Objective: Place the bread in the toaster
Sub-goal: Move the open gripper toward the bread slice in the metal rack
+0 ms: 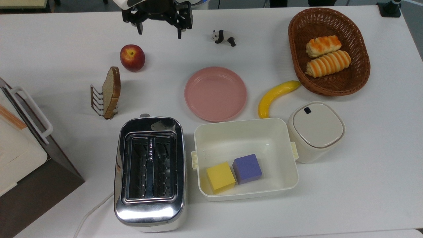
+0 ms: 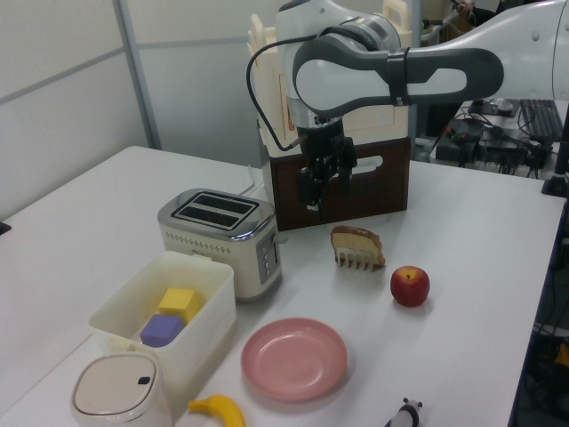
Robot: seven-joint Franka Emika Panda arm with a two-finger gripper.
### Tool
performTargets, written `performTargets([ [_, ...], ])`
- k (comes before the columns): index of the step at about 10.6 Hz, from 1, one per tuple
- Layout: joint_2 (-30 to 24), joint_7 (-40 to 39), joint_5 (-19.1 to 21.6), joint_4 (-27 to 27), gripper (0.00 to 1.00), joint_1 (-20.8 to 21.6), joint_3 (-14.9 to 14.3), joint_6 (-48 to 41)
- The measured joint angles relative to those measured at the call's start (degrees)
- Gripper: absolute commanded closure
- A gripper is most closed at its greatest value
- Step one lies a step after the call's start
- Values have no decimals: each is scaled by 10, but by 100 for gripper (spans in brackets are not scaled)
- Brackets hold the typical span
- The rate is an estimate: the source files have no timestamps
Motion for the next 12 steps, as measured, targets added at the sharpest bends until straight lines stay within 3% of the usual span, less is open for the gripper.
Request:
performTargets([
  [12, -9, -6, 0, -18, 0, -8, -6, 35],
])
